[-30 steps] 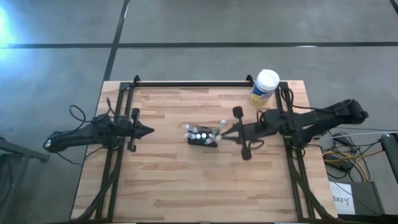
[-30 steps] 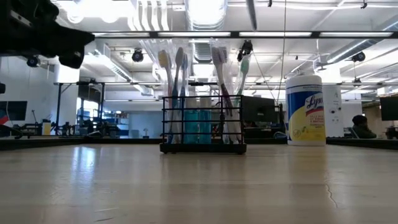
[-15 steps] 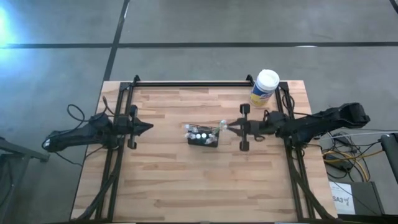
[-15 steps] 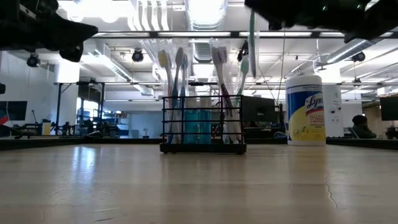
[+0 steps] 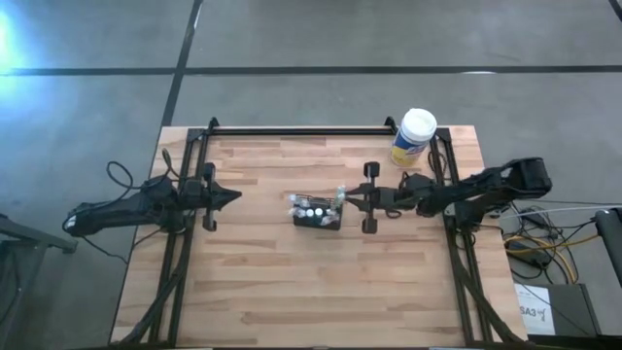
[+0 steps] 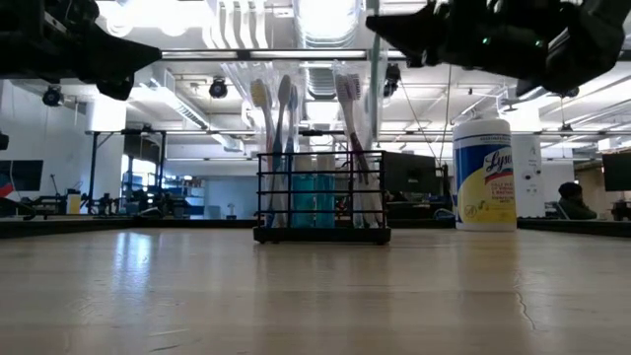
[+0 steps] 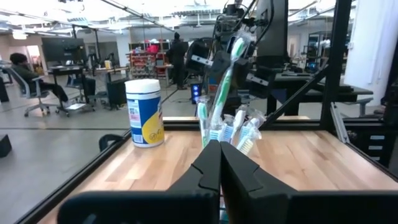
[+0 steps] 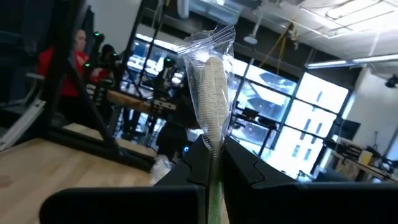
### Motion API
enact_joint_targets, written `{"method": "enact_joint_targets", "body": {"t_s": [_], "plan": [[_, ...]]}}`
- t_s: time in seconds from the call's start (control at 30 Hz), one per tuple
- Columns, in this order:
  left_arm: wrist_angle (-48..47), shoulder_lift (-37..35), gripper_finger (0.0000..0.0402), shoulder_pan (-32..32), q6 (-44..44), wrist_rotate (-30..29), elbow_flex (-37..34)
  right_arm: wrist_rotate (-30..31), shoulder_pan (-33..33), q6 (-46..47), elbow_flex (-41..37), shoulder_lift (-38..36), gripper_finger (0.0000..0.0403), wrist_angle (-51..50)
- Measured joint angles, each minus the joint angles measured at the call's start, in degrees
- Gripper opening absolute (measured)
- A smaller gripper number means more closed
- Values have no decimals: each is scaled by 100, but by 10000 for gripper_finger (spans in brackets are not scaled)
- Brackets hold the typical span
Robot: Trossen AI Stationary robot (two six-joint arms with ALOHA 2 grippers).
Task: Pick & Place toothbrushing station
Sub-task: Put the green toothbrush into the wire organizer
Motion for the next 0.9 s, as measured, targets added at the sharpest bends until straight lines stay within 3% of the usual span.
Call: {"method": "enact_joint_targets", "body": {"t_s": [0.33, 0.9], "plan": [[0, 2, 6, 0, -105, -89, -1, 280, -66, 511, -2, 1031, 13, 1302], [-3, 2, 6, 0, -407, -107, -2, 950, -68, 1032, -63, 2133, 13, 2083]]}}
